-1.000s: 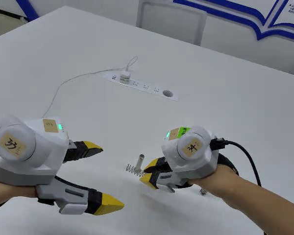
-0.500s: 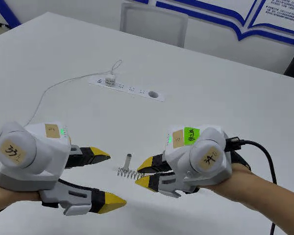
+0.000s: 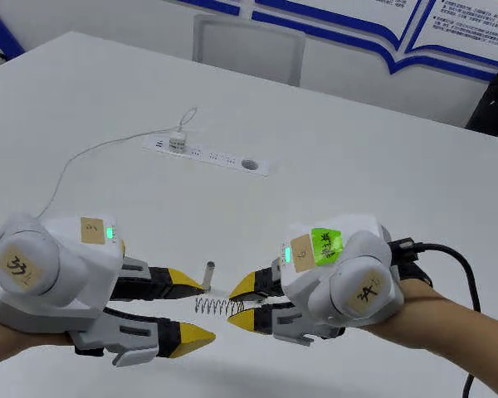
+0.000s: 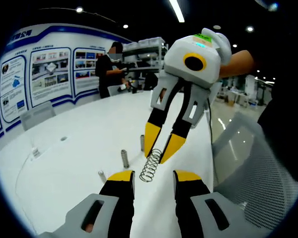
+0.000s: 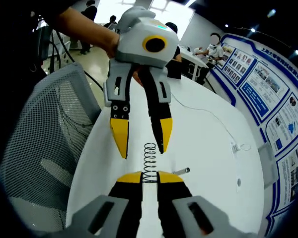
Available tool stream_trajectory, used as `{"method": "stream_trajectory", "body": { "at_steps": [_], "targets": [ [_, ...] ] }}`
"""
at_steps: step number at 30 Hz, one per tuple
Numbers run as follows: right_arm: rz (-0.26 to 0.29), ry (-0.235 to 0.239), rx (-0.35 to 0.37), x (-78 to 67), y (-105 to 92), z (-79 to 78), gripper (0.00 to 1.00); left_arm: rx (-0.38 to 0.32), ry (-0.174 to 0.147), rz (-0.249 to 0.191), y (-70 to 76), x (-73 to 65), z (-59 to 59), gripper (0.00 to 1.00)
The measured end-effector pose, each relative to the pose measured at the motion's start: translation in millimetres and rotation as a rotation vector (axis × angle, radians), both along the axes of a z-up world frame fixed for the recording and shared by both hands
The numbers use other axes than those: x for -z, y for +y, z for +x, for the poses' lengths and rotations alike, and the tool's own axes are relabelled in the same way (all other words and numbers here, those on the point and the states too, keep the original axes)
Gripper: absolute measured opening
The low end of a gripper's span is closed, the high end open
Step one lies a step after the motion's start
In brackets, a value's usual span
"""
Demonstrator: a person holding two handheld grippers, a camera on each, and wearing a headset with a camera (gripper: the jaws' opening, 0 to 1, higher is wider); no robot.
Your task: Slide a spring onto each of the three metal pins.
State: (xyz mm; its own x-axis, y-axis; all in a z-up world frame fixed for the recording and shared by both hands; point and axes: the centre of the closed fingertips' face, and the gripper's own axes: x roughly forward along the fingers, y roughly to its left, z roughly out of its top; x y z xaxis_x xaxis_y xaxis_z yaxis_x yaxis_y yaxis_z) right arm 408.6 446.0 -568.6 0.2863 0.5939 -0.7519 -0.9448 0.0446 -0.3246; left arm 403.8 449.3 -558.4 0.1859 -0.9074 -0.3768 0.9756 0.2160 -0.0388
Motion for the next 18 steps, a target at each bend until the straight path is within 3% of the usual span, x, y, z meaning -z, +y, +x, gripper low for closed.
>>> {"method": "stream_trajectory", "body": {
  "at_steps": [3,14,18],
  "targets": [
    [-0.004,-0.005,-0.014,-0.6,0.8,-3.1,0.11,0.015,0.001,-0.005,-2.4,-1.6,-2.7,0.24],
    [-0.015,-0.011,-0.051,0.1,2.3,-9.5,0.11,0.030,-0.004,0.022,-2.9,2.8,-1.6,0.15],
    [-0.004,-0.009,-0.047,-1.0,3.9,-9.0,0.11,0.040,-0.028,0.052,-2.0,6.7,0.0,0.14]
  ]
}}
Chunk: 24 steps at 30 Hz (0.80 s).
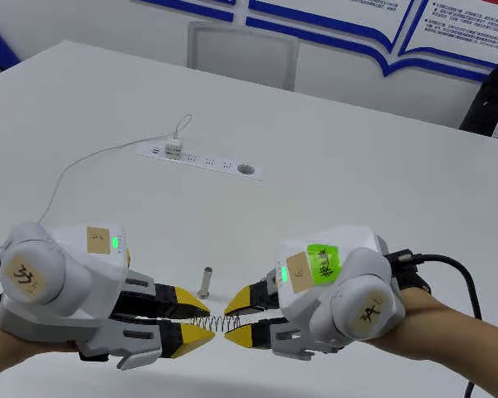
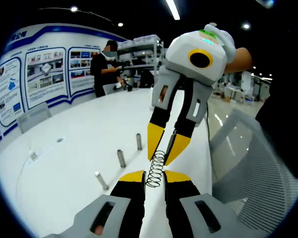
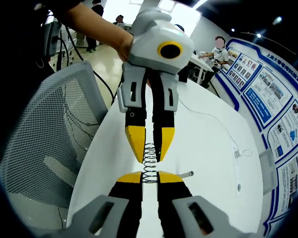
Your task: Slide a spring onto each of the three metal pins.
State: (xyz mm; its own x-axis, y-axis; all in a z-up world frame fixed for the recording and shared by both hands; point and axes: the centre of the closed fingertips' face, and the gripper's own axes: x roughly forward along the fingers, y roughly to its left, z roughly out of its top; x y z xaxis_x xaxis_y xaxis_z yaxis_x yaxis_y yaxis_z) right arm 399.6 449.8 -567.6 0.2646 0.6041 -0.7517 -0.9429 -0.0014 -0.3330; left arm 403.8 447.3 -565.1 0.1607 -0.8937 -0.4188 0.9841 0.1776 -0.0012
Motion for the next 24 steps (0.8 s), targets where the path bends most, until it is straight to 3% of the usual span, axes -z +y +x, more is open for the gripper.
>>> {"method": "stream_trajectory", "body": {
  "at_steps": [10,16,24],
  "targets": [
    [0.038,-0.010,0.016,-8.2,-0.4,3.0,0.11,0.025,-0.089,0.000,-0.2,-4.0,1.8,0.12],
    [0.069,0.008,0.043,-12.4,-1.8,5.1,0.12,0.030,-0.089,-0.014,-2.3,-7.6,1.1,0.10],
    [0.066,0.012,0.047,-10.0,-2.1,3.0,0.13,0.043,-0.107,0.007,-1.1,-7.1,-0.6,0.10]
  ]
}}
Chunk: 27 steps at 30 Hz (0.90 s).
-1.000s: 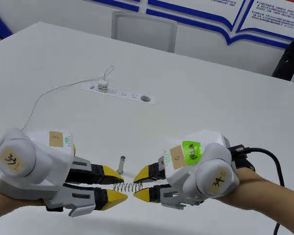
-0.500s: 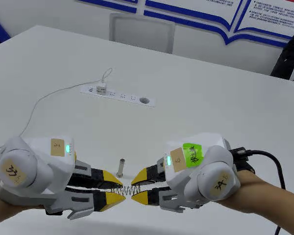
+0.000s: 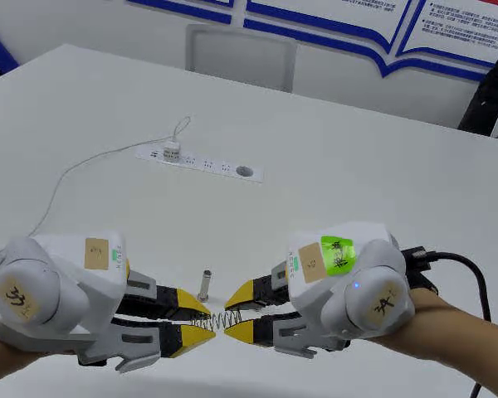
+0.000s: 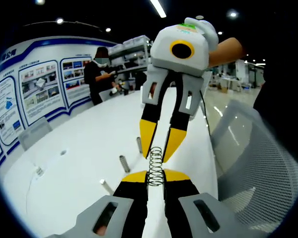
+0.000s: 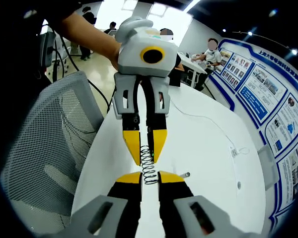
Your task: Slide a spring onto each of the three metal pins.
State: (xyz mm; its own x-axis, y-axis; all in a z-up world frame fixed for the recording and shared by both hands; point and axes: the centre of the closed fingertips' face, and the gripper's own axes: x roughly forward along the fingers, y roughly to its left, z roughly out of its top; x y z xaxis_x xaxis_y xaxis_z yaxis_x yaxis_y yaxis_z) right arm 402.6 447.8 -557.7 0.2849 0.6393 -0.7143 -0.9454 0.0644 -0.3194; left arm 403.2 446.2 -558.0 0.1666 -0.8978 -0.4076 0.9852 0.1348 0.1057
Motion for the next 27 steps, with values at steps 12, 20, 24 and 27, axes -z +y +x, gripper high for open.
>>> {"method": "stream_trajectory", "body": {
  "at_steps": [12,20,24,27],
  "targets": [
    [0.068,0.048,0.048,-2.4,-4.2,2.1,0.10,0.006,-0.011,-0.001,4.5,-4.1,-1.1,0.10],
    [0.170,0.122,0.063,-16.2,0.6,-1.2,0.11,0.030,-0.044,0.048,0.5,0.3,-0.7,0.10],
    [0.186,0.134,0.067,-19.1,1.3,-2.4,0.11,0.036,-0.049,0.053,-1.5,1.2,0.1,0.10],
    [0.218,0.155,0.078,-23.4,4.5,-3.4,0.11,0.040,-0.063,0.060,-3.0,2.4,-0.2,0.10]
  ]
}}
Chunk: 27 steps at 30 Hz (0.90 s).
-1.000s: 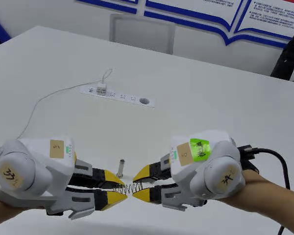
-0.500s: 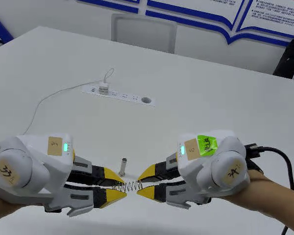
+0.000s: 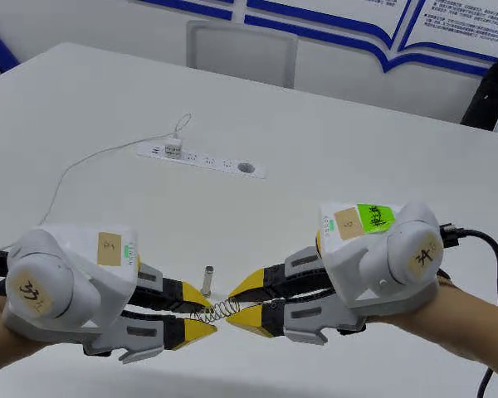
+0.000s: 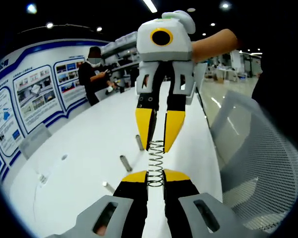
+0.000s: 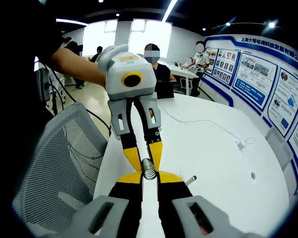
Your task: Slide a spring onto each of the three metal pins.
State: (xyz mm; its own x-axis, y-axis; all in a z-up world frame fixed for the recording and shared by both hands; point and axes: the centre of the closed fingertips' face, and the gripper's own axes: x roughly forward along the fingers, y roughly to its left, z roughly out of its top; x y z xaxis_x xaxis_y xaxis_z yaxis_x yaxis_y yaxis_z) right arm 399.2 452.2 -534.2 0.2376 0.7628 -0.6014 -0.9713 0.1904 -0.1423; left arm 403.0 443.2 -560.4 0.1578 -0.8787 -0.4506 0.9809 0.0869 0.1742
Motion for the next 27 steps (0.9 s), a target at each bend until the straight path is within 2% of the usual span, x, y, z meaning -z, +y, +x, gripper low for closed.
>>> {"method": "stream_trajectory", "body": {
  "at_steps": [2,5,11,24,25,26,27],
  "targets": [
    [0.003,-0.005,0.001,-1.2,1.6,0.4,0.11,-0.004,-0.002,-0.002,-0.1,0.0,0.8,0.10],
    [0.045,0.018,0.015,-6.5,7.1,1.2,0.11,-0.009,0.004,-0.009,0.2,-0.8,1.8,0.10],
    [0.094,0.044,0.031,-11.5,18.1,2.2,0.11,-0.018,0.005,-0.012,0.5,-1.2,3.3,0.11],
    [0.088,0.035,0.040,-11.1,23.6,4.0,0.11,-0.037,0.015,-0.020,2.6,-0.3,5.6,0.11],
    [0.088,0.034,0.041,-11.0,23.7,4.1,0.11,-0.038,0.020,-0.022,2.7,-0.4,5.8,0.11],
    [0.092,0.043,0.044,-11.3,24.2,3.5,0.10,-0.034,0.049,-0.030,2.9,-0.7,4.1,0.11],
    [0.093,0.043,0.044,-11.5,24.3,3.5,0.10,-0.037,0.047,-0.032,3.6,-1.3,5.0,0.11]
  ]
}}
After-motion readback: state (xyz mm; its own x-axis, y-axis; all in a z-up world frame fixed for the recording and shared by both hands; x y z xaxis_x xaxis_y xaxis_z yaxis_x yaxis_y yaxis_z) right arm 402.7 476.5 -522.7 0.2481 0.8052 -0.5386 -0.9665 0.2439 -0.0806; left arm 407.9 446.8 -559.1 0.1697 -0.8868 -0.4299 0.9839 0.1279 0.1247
